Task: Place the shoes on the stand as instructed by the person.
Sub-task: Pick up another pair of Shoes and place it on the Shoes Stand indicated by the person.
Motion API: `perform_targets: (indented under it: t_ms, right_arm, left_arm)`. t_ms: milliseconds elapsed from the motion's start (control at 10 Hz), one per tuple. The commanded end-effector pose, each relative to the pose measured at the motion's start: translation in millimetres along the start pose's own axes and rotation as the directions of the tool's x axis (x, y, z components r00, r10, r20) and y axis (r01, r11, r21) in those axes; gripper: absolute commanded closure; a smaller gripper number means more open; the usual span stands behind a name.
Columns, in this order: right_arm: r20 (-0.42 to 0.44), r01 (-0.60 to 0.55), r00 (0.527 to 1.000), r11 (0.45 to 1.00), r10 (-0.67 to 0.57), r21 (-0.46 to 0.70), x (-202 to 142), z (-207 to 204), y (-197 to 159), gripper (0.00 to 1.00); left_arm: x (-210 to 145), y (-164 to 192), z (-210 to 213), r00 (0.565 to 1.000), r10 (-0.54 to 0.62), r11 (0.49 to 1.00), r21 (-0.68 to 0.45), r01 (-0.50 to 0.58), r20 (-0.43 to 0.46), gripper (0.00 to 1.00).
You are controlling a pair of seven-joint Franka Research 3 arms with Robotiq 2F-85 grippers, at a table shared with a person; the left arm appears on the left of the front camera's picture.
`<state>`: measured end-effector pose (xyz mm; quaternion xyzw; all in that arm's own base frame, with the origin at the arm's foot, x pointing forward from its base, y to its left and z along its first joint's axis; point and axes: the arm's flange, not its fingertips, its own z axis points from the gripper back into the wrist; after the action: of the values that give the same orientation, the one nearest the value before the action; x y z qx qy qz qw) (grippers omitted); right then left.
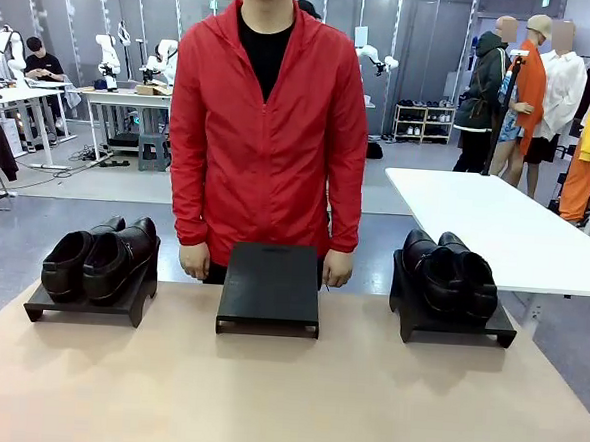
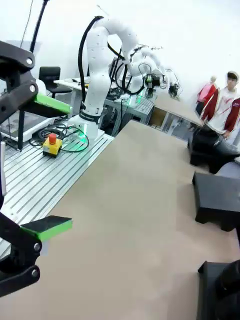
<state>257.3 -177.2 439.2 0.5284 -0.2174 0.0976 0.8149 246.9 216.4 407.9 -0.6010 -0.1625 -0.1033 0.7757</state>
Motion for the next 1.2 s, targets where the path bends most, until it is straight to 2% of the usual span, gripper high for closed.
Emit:
perform_targets:
  t_ms: [0,200,300,400,1100]
  right_arm:
    - [0.026,-0.023,0.999,0.997,0.021,0.071,-8,0,-23,0.0]
    - [0.079,-0.017,0.997,0.995,0.009,0.103,-12,-3,-36,0.0]
    - [0.1,0.023,0.994,0.997,-0.031,0.073,-3,-8,-40,0.0]
    - [0.051,0.004,0.999,0.997,-0.008,0.08,-23,0,-33,0.0]
    - [0.051,0.004,0.999,0.997,-0.008,0.08,-23,0,-33,0.0]
  left_arm:
    - [-2,-2,0,1.0,-0.026,1.0,-0.012,0.026,0.002,0.0]
    - [-2,-2,0,1.0,-0.026,1.0,-0.012,0.026,0.002,0.0]
    - [-2,-2,0,1.0,-0.026,1.0,-0.012,0.026,0.002,0.0]
    - [-2,-2,0,1.0,-0.026,1.0,-0.012,0.026,0.002,0.0]
    - [-2,-2,0,1.0,-0.026,1.0,-0.012,0.026,0.002,0.0]
